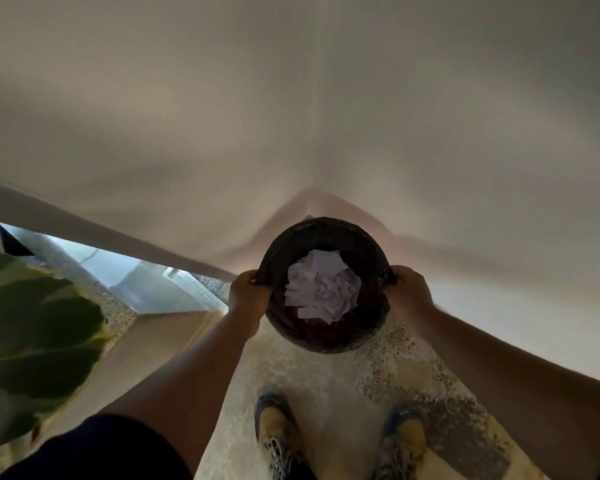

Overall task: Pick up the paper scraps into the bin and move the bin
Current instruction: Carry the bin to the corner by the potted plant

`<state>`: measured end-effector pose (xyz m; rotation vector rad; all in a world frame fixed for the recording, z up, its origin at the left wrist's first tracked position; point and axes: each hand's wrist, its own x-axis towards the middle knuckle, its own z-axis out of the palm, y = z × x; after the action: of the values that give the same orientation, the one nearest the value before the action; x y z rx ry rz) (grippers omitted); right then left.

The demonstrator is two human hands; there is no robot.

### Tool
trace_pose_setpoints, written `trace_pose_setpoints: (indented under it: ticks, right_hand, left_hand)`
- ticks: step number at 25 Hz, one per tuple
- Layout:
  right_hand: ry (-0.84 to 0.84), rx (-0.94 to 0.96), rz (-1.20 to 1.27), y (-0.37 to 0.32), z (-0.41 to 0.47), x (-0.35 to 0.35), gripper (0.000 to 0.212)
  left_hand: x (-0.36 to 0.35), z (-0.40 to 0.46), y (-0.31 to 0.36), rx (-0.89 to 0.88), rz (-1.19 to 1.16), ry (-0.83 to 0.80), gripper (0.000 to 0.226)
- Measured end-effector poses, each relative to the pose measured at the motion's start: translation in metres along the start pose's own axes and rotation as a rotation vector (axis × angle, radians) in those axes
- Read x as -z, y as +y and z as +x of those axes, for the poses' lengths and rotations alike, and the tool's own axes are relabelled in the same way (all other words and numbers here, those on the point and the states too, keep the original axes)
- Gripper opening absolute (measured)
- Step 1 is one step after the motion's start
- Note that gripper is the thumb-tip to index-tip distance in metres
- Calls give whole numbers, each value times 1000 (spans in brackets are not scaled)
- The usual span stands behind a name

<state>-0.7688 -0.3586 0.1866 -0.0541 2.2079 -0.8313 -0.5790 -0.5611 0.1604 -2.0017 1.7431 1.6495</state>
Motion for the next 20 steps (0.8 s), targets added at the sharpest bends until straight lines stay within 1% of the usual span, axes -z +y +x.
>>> trace_pose_setpoints:
  ticks: [3, 4, 7, 9, 11, 13, 17, 20]
  right_hand:
    - [9, 44, -35, 0, 25, -12, 10]
    - [15, 50, -35, 0, 31, -15, 14]
    - [35, 62, -21, -1, 51, -25, 28]
    - [61, 82, -28, -2, 59, -31, 25]
    - [84, 88, -42, -3, 65, -31, 27]
    - [99, 89, -37, -2, 68, -29, 30]
    - [145, 130, -39, 0, 69, -33, 35]
    - [146, 124, -55, 1, 73, -36, 36]
  left_hand:
    - [-12, 27, -2, -55, 27, 37, 41]
    - [-14, 32, -1, -76, 45, 51, 41]
    - [-19, 46, -1, -128, 95, 110, 36]
    - [-20, 53, -2, -179, 135, 110, 30]
    - [-23, 59, -2, -230, 165, 82, 26]
    - [-24, 60, -1, -251, 158, 81, 25]
    - [-23, 64, -5, -251, 94, 132, 28]
    - [-26, 65, -4, -232, 47, 117, 28]
